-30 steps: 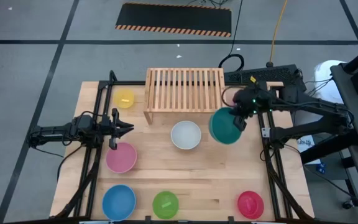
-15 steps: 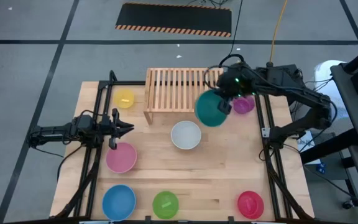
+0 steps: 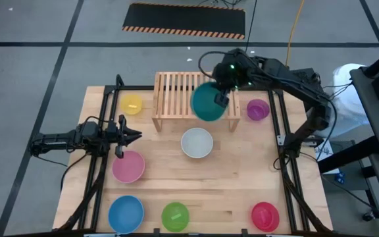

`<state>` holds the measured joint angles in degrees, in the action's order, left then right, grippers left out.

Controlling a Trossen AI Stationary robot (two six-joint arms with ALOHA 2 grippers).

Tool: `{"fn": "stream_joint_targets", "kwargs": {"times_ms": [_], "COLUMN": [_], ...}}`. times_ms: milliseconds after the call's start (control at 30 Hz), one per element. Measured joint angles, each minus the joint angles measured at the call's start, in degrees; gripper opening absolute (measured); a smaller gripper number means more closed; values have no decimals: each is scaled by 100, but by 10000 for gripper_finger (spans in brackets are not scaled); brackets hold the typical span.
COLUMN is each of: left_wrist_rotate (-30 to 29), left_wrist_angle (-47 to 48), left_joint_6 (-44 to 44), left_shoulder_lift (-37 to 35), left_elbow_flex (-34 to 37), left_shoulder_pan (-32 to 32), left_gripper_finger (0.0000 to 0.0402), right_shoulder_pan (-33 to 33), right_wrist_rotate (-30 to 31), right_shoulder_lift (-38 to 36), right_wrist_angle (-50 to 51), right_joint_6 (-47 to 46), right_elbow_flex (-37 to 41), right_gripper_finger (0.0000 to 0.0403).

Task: Place and stack bowls onto a shelf
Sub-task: Put the green bowl on the shelf

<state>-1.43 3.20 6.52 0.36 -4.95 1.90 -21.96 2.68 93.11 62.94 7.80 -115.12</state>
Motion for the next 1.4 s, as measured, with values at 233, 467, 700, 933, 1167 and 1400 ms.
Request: {"fn": "stream_joint_targets", "kwargs": {"times_ms": [233, 467, 700, 933, 1167, 1400], "left_wrist_rotate": [0, 0, 1, 3, 2, 2], "left_wrist_angle": [0, 0, -2, -2, -1, 0], "left_joint_6": [-1, 6, 278, 399, 409, 416], "left_shoulder_lift": [0, -2, 0, -1, 0, -2], "left_elbow_flex": [0, 0, 0, 0, 0, 0], "left_shoulder_pan": [1, 1, -1, -1, -1, -1], "left_gripper_finger": [60, 60, 60, 60, 60, 60], "right_shoulder_pan": [-102, -175, -354, -552, -780, -1007], "right_wrist_rotate": [-458, -779, -1387, -1643, -1637, -1627], "right_shoulder_lift": [543, 950, 1361, 1770, 2124, 2311], "right_wrist_angle": [-134, -1027, -1592, -1613, -1598, -1590], "right_joint_6": [323, 431, 410, 534, 793, 813], "right_elbow_flex": [-663, -812, -814, -814, -812, -810], "right_gripper_finger": [0, 0, 0, 0, 0, 0]}}
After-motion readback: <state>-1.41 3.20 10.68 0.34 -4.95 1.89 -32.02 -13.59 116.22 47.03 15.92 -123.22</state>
